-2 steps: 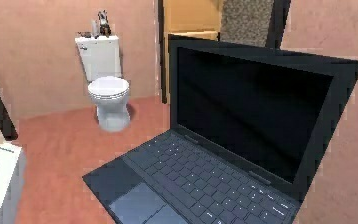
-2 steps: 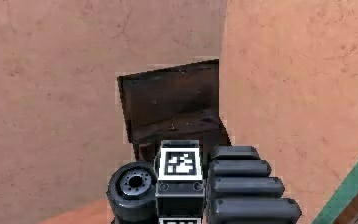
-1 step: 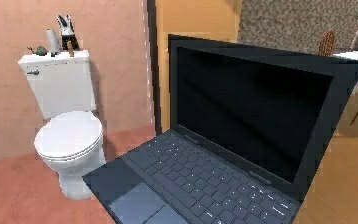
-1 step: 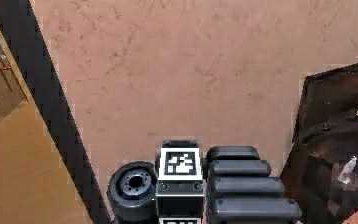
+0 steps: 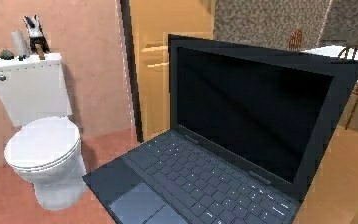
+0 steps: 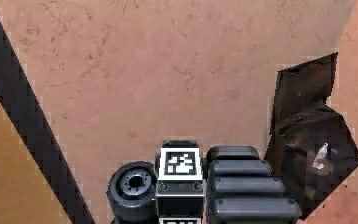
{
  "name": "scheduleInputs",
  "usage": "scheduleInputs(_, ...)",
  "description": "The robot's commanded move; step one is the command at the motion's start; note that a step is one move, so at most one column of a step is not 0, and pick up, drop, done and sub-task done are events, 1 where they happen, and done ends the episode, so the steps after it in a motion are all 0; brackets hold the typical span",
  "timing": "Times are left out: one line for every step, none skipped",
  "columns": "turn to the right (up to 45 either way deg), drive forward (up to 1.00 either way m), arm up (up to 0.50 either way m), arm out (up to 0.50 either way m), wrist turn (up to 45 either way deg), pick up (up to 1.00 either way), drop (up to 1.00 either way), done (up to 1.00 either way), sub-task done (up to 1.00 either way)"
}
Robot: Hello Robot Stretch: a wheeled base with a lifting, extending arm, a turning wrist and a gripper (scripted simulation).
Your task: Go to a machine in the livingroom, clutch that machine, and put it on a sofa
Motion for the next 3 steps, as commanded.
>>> scheduleInputs(0.0,0.35,0.00,0.00,0.0,0.00,0.00,0.00,0.00)
scheduleInputs(-9.0,0.00,0.00,0.00,0.0,0.00,0.00,0.00,0.00)
scheduleInputs(0.0,0.45,0.00,0.00,0.0,0.00,0.00,0.00,0.00)
